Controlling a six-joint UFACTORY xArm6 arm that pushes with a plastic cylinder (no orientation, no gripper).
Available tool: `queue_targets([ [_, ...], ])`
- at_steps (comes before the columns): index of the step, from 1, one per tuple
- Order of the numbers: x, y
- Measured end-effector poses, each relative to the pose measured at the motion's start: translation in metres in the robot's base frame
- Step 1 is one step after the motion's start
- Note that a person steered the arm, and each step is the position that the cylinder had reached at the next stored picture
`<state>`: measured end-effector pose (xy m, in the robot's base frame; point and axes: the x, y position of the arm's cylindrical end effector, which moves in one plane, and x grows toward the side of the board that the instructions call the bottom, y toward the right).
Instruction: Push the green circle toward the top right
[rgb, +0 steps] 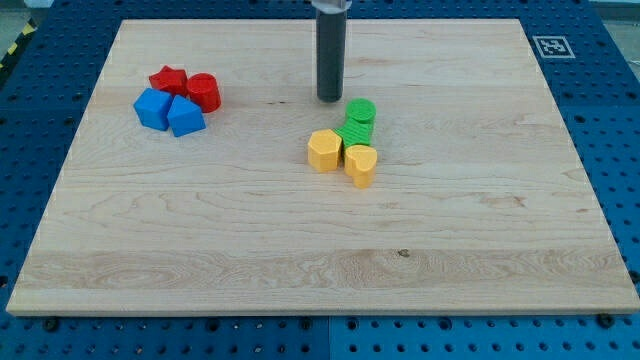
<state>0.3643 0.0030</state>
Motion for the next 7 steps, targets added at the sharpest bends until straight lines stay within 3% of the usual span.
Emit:
queue_targets([
  [2,0.056,-0.013],
  [3,0.059,0.002],
  [5,0.023,0.056],
  [7,0.016,0.149],
])
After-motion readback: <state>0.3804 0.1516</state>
